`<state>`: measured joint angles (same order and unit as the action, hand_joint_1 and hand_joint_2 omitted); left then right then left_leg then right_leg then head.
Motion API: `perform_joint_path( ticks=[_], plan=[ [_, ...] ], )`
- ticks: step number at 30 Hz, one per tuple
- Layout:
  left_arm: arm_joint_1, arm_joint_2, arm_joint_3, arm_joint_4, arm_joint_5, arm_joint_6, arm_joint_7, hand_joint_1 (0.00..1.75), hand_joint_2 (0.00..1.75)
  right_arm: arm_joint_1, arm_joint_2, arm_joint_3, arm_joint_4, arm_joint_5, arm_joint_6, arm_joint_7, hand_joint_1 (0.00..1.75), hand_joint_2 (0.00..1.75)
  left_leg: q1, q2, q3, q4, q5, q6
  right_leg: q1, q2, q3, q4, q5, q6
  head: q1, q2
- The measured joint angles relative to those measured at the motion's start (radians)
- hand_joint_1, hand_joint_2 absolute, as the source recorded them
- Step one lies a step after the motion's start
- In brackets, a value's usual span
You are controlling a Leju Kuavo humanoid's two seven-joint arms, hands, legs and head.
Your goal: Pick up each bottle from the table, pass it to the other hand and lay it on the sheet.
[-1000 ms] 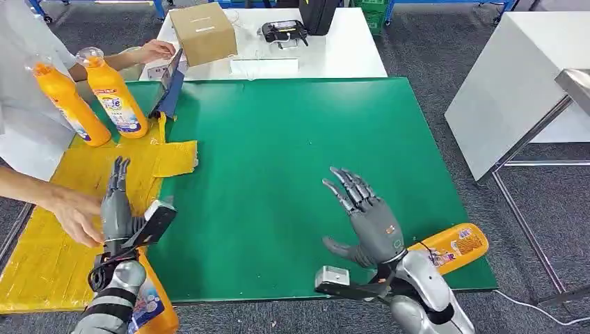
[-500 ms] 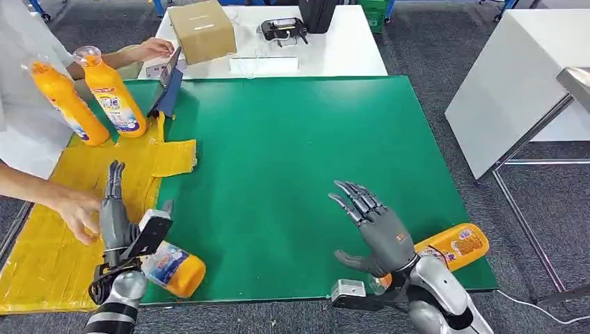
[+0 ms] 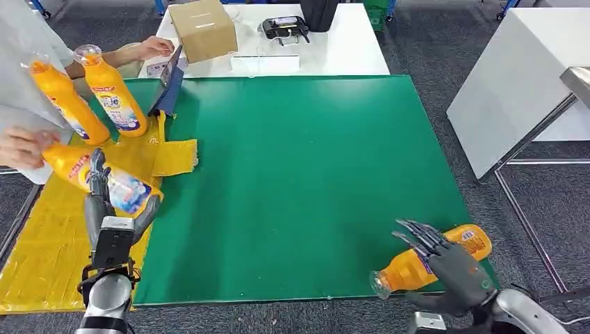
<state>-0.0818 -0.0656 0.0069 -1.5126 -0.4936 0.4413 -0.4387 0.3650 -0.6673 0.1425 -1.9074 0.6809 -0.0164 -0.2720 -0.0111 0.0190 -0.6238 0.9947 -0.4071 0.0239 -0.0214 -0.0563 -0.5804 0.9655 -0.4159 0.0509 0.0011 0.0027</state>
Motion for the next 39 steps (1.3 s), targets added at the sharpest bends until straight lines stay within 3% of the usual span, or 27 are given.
perform_joint_path(
  ticks=[6, 11, 17, 20, 24, 39],
  plan=[
    [0.022, 0.002, -0.025, -0.069, 0.167, -0.08, -0.032, 0.0, 1.75, 0.288, -0.174, -0.281, -0.09, -0.166, 0.081, 0.026, 0.0, 1.75, 0.0, 0.001, 0.0, 0.0, -0.001, 0.0, 0.0, 0.001, 0.0, 0.0, 0.0, 0.0, 0.0, 0.0],
    [0.064, 0.013, -0.042, -0.136, 0.253, -0.206, 0.007, 0.0, 1.75, 0.448, -0.185, -0.443, -0.162, -0.154, 0.097, 0.054, 0.0, 1.75, 0.0, 0.002, 0.002, 0.0, -0.002, 0.0, -0.001, 0.002, 0.0, 0.0, -0.001, 0.0, 0.0, 0.0],
    [0.167, 0.033, -0.089, -0.231, 0.327, -0.402, 0.027, 0.0, 1.75, 0.574, -0.167, -0.504, -0.216, 0.002, -0.006, 0.231, 0.0, 1.75, 0.0, 0.005, 0.002, 0.0, -0.004, 0.0, 0.0, 0.003, 0.0, 0.0, -0.002, -0.001, 0.0, 0.0],
    [0.219, 0.037, -0.126, -0.279, 0.306, -0.416, 0.02, 0.0, 1.75, 0.534, -0.141, -0.476, -0.195, 0.163, -0.043, 0.293, 0.0, 1.75, 0.0, 0.006, 0.003, 0.0, -0.005, 0.0, -0.001, 0.005, 0.0, 0.0, -0.002, -0.001, 0.0, 0.0],
    [0.25, 0.039, -0.163, -0.317, 0.285, -0.41, 0.021, 0.0, 1.75, 0.368, -0.059, -0.387, -0.097, 0.342, -0.093, 0.288, 0.0, 1.75, 0.0, 0.007, 0.005, 0.0, -0.005, 0.0, -0.001, 0.005, 0.001, -0.001, -0.002, 0.0, 0.0, 0.0],
    [0.24, 0.047, -0.2, -0.336, 0.298, -0.421, 0.026, 0.0, 1.75, 0.043, 0.107, -0.249, 0.202, 0.511, -0.113, 0.235, 0.0, 1.75, 0.001, 0.007, 0.005, -0.001, -0.005, 0.0, 0.0, 0.005, 0.003, -0.001, -0.002, -0.001, 0.0, 0.0]
  ],
)
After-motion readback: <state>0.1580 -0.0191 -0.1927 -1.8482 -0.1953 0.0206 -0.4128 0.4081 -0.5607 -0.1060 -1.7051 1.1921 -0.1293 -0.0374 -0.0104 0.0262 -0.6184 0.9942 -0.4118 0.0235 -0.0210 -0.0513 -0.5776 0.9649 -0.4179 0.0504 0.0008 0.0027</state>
